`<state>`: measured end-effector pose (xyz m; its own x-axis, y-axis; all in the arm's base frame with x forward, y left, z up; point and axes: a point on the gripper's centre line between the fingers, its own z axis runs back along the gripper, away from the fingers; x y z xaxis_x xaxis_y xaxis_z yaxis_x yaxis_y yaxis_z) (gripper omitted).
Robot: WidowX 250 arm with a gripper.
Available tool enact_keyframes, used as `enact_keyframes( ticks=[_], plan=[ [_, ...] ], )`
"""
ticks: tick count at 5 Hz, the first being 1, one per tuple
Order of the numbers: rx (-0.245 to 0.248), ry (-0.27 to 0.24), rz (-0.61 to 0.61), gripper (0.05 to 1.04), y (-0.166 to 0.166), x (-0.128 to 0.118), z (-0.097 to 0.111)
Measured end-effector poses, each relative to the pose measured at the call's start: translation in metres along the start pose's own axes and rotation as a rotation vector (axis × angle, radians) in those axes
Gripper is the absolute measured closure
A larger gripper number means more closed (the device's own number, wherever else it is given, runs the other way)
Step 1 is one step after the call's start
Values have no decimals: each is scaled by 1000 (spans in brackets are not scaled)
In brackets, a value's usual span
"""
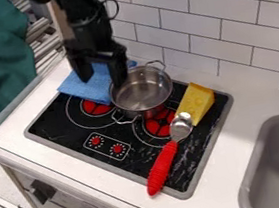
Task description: Move the blue cloth on the lower side of the left stove
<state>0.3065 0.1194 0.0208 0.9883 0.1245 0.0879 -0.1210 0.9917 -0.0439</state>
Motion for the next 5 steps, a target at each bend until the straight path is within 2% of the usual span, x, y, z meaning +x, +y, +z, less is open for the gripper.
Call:
enact_keyframes(
  ticks=[1,2,4,5],
  plan=[
    [52,-22,13,79,24,24,-5],
    [105,-54,9,79,35,37,-7],
    [118,-36,25,79,46,35,-29],
    [101,-5,45,79,46,24,-47]
  ],
)
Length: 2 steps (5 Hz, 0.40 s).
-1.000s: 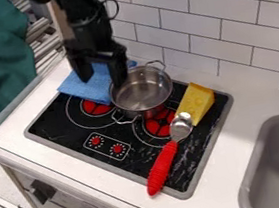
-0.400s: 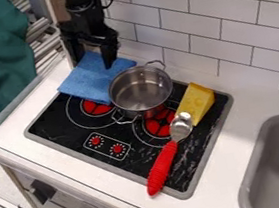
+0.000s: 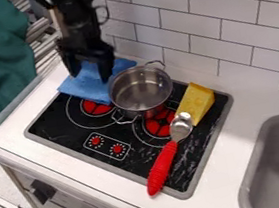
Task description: Move the blue cloth on the lower side of the left stove
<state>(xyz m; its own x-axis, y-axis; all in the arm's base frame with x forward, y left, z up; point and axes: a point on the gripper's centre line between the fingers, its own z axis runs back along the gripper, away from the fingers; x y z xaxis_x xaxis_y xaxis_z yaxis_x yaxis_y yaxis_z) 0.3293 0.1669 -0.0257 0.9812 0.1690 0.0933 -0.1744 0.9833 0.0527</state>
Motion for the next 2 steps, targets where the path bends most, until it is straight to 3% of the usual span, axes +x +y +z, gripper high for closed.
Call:
enact_keyframes(
  ticks=[1,2],
  plan=[
    [66,-28,7,79,3,-4,-13],
    [110,-61,-9,78,0,-4,-12]
  ],
)
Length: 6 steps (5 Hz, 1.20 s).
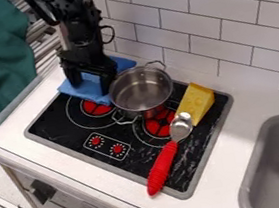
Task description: Move the blue cloth on the lower side of the left stove
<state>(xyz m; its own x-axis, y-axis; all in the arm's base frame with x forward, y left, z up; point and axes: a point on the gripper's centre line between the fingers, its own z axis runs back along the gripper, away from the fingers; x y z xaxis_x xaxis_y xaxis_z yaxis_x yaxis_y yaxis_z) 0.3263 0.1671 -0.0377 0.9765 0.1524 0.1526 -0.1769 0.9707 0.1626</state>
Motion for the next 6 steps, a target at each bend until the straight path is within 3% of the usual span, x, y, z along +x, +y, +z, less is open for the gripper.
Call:
enact_keyframes(
  ticks=[1,4,5,6],
  plan=[
    [8,1,-19,79,-3,-3,-1],
    [-54,5,91,79,5,-23,-1],
    [-41,53,90,79,10,-21,-3],
    [29,135,39,78,5,-12,-2]
  ],
)
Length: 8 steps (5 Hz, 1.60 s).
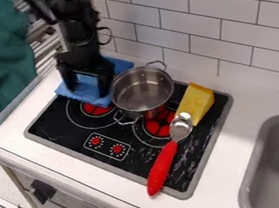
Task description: Move the blue cloth on the lower side of the left stove
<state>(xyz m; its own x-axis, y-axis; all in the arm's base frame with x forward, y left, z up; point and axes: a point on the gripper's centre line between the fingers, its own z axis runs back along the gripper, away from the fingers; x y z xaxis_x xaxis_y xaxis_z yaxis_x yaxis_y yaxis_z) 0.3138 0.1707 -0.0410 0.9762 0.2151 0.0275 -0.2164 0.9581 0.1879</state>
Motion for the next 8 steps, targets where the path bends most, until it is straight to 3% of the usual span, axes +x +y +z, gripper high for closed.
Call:
enact_keyframes(
  ticks=[2,5,6,8],
  plan=[
    [35,55,-2,79,4,-4,1],
    [-75,83,91,79,23,-27,-5],
    [-87,89,85,79,27,-36,-5],
    [-133,135,82,79,13,-90,1]
  ],
)
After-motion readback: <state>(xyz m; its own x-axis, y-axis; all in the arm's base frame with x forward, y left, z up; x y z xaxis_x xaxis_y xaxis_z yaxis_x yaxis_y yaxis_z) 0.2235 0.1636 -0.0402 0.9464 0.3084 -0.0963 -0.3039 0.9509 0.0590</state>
